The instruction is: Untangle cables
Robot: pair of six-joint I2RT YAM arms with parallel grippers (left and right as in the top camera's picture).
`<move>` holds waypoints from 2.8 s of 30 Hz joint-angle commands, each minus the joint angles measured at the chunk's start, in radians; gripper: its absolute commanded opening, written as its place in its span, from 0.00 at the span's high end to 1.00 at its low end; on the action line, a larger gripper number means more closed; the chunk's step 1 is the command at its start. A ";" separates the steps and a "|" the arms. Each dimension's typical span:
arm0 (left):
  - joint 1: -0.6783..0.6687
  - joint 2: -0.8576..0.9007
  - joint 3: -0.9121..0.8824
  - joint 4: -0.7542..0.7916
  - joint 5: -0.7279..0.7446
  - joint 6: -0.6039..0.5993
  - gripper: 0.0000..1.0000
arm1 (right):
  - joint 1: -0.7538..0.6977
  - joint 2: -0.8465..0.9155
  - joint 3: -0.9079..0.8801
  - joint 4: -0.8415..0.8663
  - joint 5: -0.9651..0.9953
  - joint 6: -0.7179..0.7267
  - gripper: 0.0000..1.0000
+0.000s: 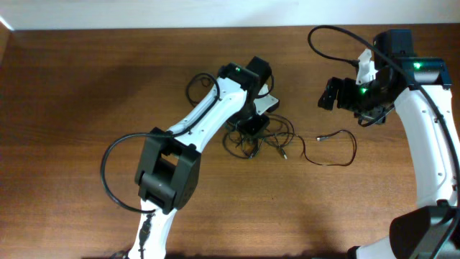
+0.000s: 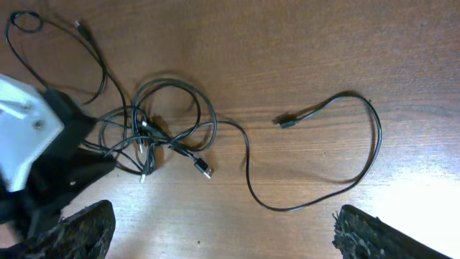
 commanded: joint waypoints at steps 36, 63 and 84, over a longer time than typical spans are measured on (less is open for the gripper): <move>0.208 -0.207 1.164 -0.012 0.590 -0.661 1.00 | 0.068 0.053 0.011 0.220 -0.359 -0.033 0.06; 0.418 -0.206 1.164 0.154 0.572 -0.915 1.00 | 0.351 0.155 0.011 0.346 -0.377 0.112 0.34; 0.420 -0.206 1.162 0.059 0.571 -0.862 1.00 | 0.480 0.255 -0.009 0.375 -0.422 0.428 0.86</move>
